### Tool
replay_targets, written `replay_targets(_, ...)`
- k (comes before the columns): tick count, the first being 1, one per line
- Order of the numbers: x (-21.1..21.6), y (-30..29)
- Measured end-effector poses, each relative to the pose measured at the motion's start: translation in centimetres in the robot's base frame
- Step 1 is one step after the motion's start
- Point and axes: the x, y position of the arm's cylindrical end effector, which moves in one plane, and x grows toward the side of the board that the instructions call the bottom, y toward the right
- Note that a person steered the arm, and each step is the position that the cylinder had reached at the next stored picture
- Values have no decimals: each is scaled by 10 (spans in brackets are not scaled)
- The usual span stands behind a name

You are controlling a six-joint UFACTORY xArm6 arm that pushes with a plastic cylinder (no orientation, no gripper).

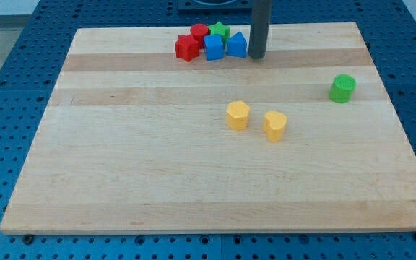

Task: Slide the heart below the blue triangle

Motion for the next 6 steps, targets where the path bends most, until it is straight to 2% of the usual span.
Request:
replay_targets(3, 97, 21)
replay_targets(6, 149, 71)
